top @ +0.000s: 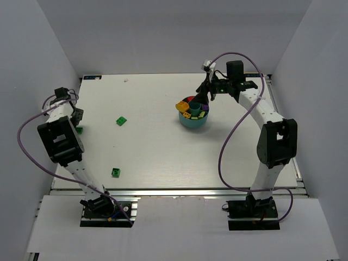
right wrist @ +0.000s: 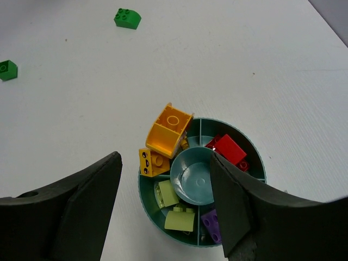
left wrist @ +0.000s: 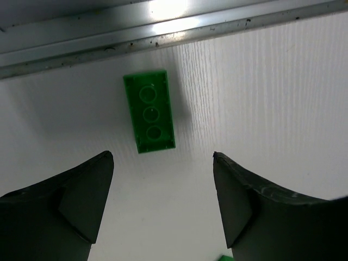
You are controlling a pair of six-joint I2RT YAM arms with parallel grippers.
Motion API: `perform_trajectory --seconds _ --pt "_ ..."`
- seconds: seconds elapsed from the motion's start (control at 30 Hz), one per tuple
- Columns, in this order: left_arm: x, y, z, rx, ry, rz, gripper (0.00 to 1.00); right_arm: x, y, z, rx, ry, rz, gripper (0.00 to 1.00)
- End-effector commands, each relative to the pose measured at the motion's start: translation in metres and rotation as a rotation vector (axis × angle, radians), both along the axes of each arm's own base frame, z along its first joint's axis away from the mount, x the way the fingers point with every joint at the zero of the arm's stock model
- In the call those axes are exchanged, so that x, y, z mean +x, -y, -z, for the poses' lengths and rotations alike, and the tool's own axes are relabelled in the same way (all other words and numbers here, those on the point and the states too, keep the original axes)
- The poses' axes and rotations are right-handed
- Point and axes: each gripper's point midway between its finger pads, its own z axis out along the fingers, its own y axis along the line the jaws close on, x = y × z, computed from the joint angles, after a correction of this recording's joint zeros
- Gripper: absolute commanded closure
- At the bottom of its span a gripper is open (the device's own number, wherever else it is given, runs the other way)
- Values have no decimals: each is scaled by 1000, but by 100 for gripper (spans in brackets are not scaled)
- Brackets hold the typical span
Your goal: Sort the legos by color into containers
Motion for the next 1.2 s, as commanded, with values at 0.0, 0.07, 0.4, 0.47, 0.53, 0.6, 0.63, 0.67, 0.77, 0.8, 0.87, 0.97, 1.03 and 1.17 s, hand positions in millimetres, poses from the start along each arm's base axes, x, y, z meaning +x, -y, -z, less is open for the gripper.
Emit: perform_trajectory --seconds 0.0,0.07,0.4,0.47,0.53,0.6,0.63,0.67,0.77,0.8,0.87,0.97,1.03,1.17 --pt "3 -14 -4 41 -27 -11 17 11 4 -4 18 21 13 29" --pt "6 -16 -2 43 -29 -9 19 13 7 -3 18 19 20 29" --pt "6 -24 19 28 -62 -17 25 15 15 -3 10 7 47 29" --pt "5 -26 22 24 -67 -23 27 16 16 -4 10 9 50 29" --pt "5 -30 23 23 -67 -27 31 15 16 -5 9 8 51 29" --pt "4 -31 26 20 -73 -25 37 15 16 -6 8 11 52 29" --pt "3 -32 27 19 -76 -27 40 15 17 -6 7 10 55 29" --pt "3 -32 27 18 -74 -26 43 15 17 -8 7 14 55 29" --pt "2 -30 30 6 -73 -20 57 14 18 -9 5 14 57 29" --pt "3 -28 28 3 -61 -17 60 13 18 -9 4 16 56 29" --pt "4 -21 30 -23 -32 1 73 11 18 -11 4 16 55 30" --pt "8 -6 17 -59 41 42 88 9 18 -13 3 14 54 30" --pt "11 14 3 -80 112 110 93 8 17 -15 8 -1 60 32" --pt "28 65 -39 -76 308 315 100 8 12 -21 20 -65 86 38"
